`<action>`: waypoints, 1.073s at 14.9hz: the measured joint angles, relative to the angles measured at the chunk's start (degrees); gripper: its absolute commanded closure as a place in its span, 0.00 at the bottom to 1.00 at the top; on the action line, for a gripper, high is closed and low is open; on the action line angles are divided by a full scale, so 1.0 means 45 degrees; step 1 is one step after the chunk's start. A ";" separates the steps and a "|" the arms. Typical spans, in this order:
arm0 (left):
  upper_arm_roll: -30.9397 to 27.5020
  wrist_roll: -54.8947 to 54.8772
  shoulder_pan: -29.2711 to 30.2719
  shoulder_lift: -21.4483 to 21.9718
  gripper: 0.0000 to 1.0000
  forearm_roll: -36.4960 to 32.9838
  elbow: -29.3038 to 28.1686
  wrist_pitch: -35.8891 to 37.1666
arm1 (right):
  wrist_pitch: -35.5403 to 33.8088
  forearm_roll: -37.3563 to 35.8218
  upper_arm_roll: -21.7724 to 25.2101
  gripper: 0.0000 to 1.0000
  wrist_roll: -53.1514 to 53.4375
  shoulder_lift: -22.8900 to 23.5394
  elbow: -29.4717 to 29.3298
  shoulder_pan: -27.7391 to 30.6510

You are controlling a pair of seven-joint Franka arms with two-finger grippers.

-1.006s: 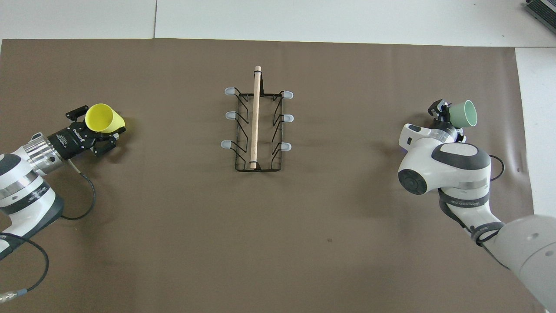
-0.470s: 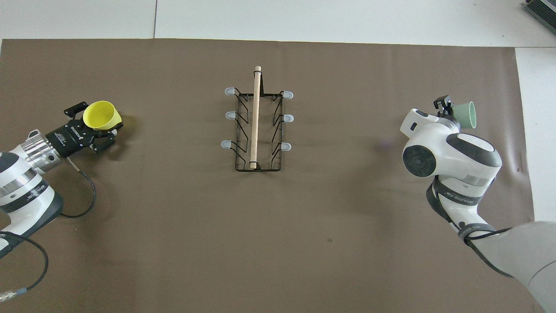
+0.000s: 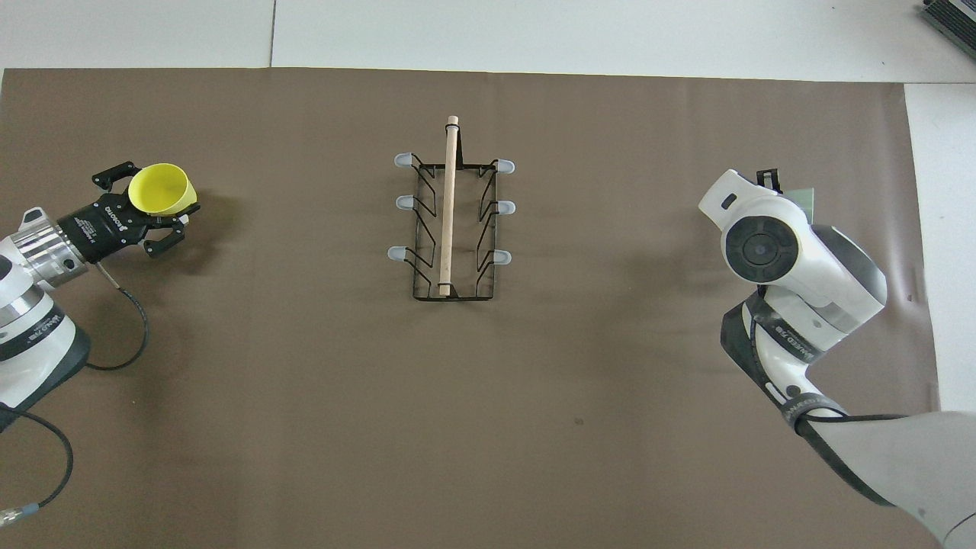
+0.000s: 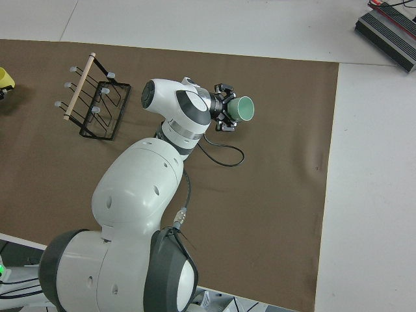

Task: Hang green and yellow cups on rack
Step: 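Lift the green cup with the right gripper toward the rack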

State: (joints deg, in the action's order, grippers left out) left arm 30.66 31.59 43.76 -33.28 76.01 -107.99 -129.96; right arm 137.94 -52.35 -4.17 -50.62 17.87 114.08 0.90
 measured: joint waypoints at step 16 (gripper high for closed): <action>-0.0156 0.2922 0.0018 0.0102 1.00 -1.0165 0.3910 0.1811 | -0.2389 1.3120 -0.2388 1.00 -0.0568 -0.2767 -0.0792 -0.0057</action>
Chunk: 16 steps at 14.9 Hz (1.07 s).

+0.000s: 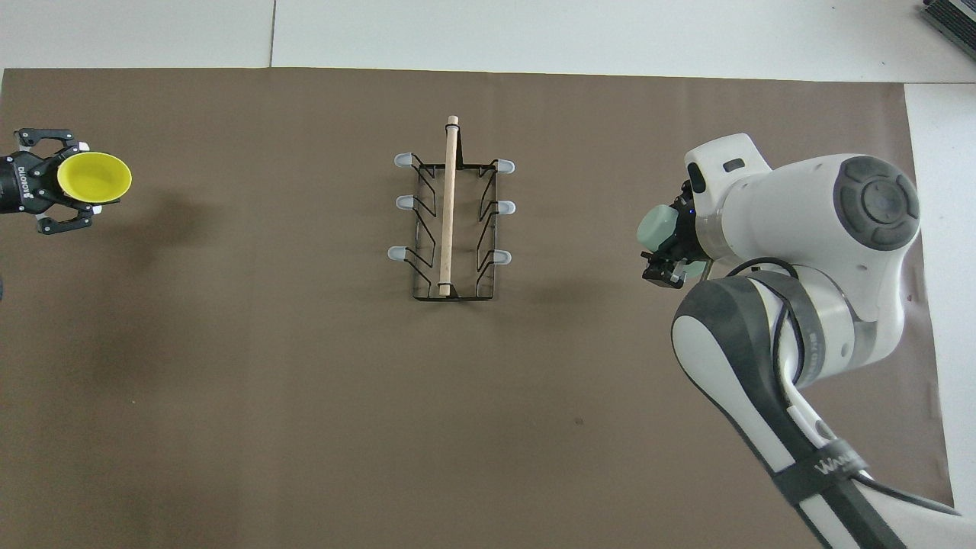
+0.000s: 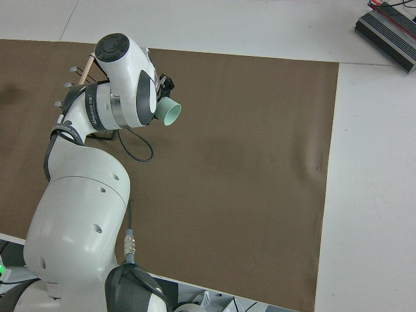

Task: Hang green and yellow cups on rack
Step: 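Lift the green cup with the right gripper toward the rack, then lower the green cup onto a rack peg with the right gripper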

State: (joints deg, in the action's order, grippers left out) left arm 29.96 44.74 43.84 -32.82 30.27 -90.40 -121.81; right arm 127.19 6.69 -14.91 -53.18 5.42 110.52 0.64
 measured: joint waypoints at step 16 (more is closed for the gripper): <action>0.0036 0.2823 -0.0634 0.2834 1.00 -0.7822 0.0322 0.0164 | 0.3033 1.2542 -0.0166 1.00 -0.4978 -0.0677 -0.0088 -0.0989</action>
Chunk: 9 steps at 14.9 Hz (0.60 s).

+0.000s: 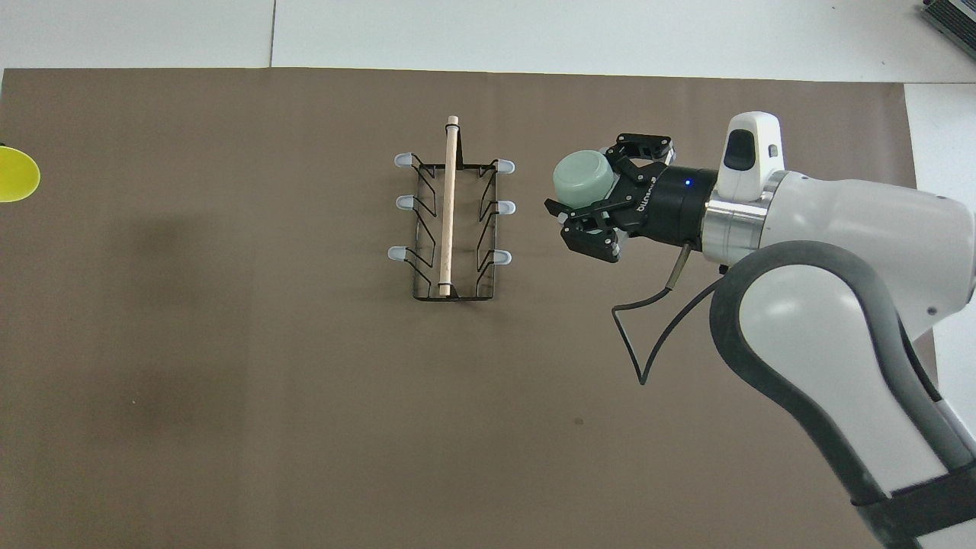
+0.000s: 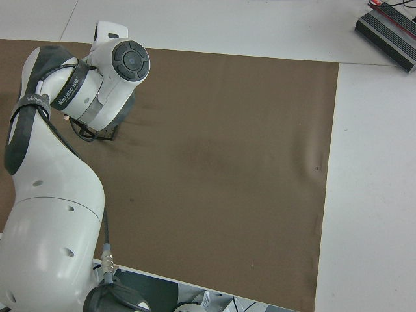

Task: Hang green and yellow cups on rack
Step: 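Lower the green cup onto a rack peg with the right gripper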

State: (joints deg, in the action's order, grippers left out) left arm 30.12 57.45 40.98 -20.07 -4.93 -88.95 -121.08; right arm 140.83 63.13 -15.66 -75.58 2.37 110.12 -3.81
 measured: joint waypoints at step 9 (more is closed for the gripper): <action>-0.0007 0.3014 -0.2249 0.0077 1.00 -0.4971 -0.0077 0.1152 | 0.2975 0.9317 -0.0033 1.00 -0.6907 0.0622 0.1027 -0.1974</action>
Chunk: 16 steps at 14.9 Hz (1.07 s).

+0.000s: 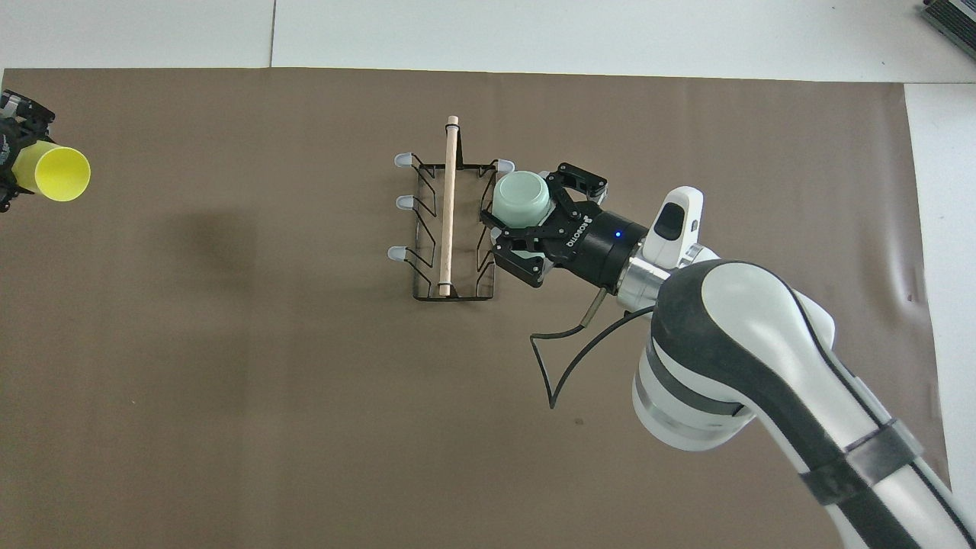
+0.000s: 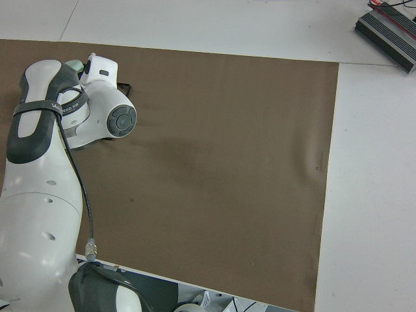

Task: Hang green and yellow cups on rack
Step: 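Lower the green cup onto a rack peg with the right gripper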

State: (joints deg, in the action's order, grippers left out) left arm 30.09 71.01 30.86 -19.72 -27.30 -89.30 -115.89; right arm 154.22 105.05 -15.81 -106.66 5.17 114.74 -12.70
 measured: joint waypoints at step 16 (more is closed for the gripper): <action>0.0001 0.0680 -0.0842 0.0372 1.00 -0.1413 -0.0669 0.0234 | -0.1109 0.8216 0.0036 1.00 -0.8900 0.1651 0.1297 -0.0917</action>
State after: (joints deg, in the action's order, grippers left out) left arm 30.10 74.07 27.07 -18.05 -33.66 -92.30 -114.84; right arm 149.23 142.03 -15.65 -146.71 12.60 120.58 -16.82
